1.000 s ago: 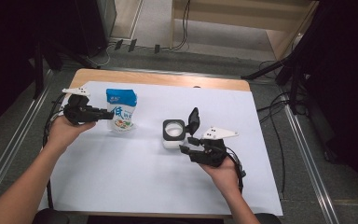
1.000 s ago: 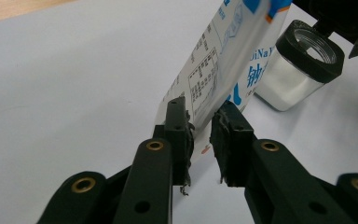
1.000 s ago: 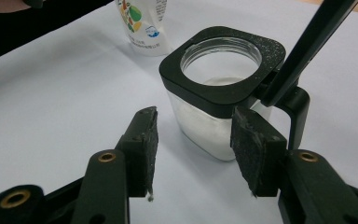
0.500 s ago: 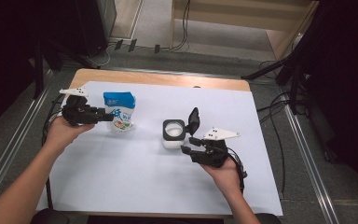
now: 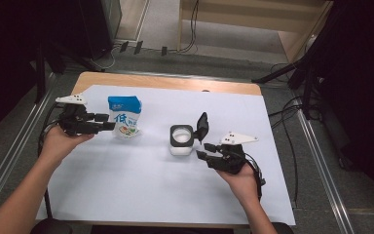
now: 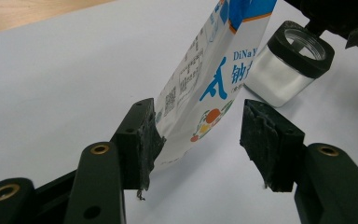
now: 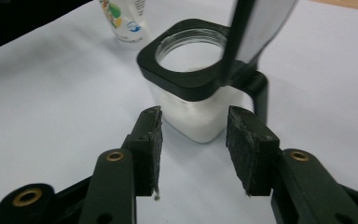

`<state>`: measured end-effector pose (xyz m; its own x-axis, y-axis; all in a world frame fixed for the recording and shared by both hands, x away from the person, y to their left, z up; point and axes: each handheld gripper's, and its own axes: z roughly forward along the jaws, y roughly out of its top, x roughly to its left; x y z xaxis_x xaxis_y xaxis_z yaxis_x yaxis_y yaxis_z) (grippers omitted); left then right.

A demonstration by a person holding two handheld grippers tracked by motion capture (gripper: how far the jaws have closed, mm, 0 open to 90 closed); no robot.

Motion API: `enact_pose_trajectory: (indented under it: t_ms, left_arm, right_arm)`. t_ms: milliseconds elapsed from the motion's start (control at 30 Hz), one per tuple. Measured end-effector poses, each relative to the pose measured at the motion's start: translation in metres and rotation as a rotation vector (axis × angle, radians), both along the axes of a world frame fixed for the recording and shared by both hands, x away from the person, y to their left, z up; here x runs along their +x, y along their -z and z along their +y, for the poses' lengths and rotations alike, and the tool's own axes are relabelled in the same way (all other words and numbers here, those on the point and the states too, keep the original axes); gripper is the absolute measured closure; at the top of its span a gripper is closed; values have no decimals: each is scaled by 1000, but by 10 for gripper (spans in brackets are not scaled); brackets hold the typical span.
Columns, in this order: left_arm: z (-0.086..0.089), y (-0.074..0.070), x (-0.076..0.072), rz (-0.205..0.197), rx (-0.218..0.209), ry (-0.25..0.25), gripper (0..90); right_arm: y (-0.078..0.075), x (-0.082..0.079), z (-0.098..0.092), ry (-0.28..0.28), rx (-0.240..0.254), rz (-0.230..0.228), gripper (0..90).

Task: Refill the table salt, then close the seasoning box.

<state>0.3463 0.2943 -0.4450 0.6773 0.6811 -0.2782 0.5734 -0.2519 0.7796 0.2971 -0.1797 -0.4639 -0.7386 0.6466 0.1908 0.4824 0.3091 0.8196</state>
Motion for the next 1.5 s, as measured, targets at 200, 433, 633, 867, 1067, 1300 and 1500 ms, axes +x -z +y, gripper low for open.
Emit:
enact_pose_trajectory:
  t_ms: [200,433,633,867,1067,1300,1500]
  left_arm:
    - [0,2,-12,-10,17,-24,436]
    - [-1,9,-19,2,9,-32,438]
    - [-1,11,-27,-5,36,-48,438]
    - [2,16,-36,0,41,-65,438]
    - [8,16,-40,1,13,-82,439]
    - [5,24,-43,17,40,-66,440]
    - [4,26,-44,10,50,-62,438]
  right_arm:
    - [-3,7,-11,34,8,-3,631]
    - [-4,16,-13,70,7,0,649]
    - [-7,28,-17,95,19,4,792]
    - [-12,44,-14,90,23,12,894]
    - [-14,56,-11,81,51,31,900]
    - [-14,69,-3,57,74,64,900]
    - [-14,74,1,48,69,69,900]
